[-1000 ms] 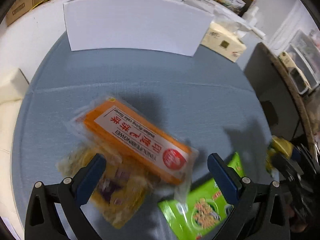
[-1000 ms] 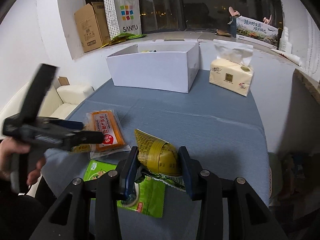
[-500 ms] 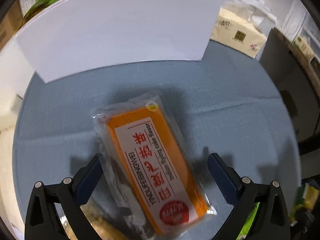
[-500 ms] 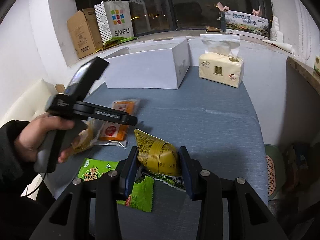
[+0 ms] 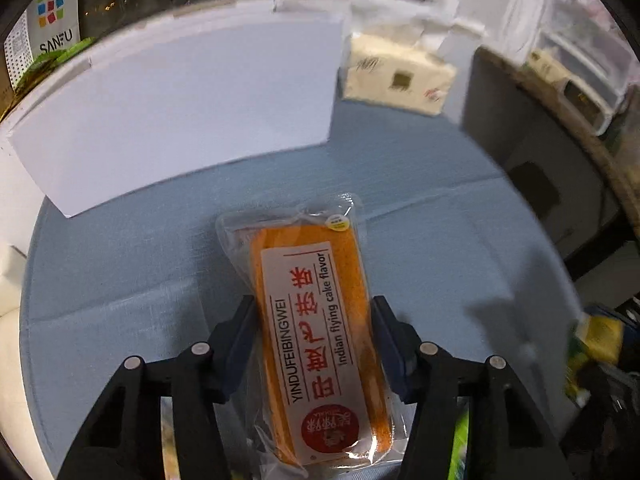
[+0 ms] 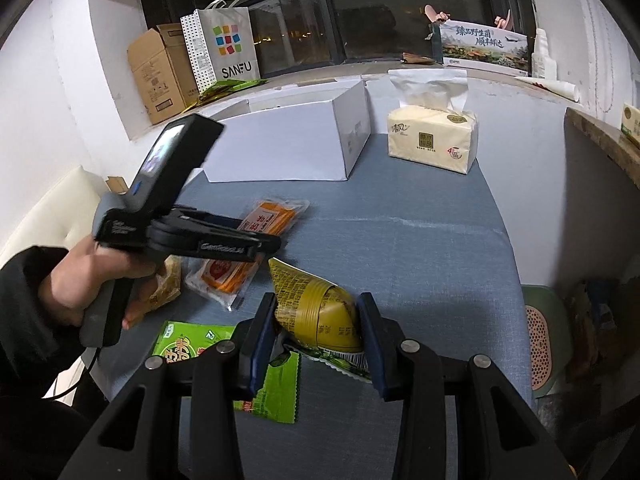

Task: Organize snacks
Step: 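Grasp the gold foil pouch with the right gripper while the left gripper grasps the orange flying-cake bag, then lower the pouch and cake bag into the white box and open both grippers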

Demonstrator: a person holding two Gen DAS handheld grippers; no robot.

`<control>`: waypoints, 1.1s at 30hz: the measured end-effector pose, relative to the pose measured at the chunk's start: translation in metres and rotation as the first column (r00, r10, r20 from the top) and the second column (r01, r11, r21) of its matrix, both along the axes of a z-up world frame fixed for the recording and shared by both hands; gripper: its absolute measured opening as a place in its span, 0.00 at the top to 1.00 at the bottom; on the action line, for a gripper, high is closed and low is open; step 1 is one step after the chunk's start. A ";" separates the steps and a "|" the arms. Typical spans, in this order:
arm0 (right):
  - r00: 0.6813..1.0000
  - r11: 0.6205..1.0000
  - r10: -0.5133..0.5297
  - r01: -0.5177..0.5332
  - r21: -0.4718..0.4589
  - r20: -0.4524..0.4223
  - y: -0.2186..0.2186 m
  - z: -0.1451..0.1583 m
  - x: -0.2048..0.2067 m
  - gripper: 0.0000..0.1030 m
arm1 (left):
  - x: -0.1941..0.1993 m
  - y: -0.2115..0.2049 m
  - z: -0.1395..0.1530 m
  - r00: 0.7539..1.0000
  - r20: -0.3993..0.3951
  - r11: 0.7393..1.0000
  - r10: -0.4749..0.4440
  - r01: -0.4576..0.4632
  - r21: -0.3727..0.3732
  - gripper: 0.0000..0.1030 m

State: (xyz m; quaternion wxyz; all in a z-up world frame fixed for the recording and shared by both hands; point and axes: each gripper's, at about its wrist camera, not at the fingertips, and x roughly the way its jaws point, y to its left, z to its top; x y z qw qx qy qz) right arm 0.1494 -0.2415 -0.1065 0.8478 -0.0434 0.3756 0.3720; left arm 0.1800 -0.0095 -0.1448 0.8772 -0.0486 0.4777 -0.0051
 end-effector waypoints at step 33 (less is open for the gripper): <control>0.998 0.996 0.018 -0.024 0.081 0.064 0.203 0.119 0.200 0.58 | 0.129 0.217 0.147 0.904 0.403 0.990 0.142 -0.132 -0.055 0.41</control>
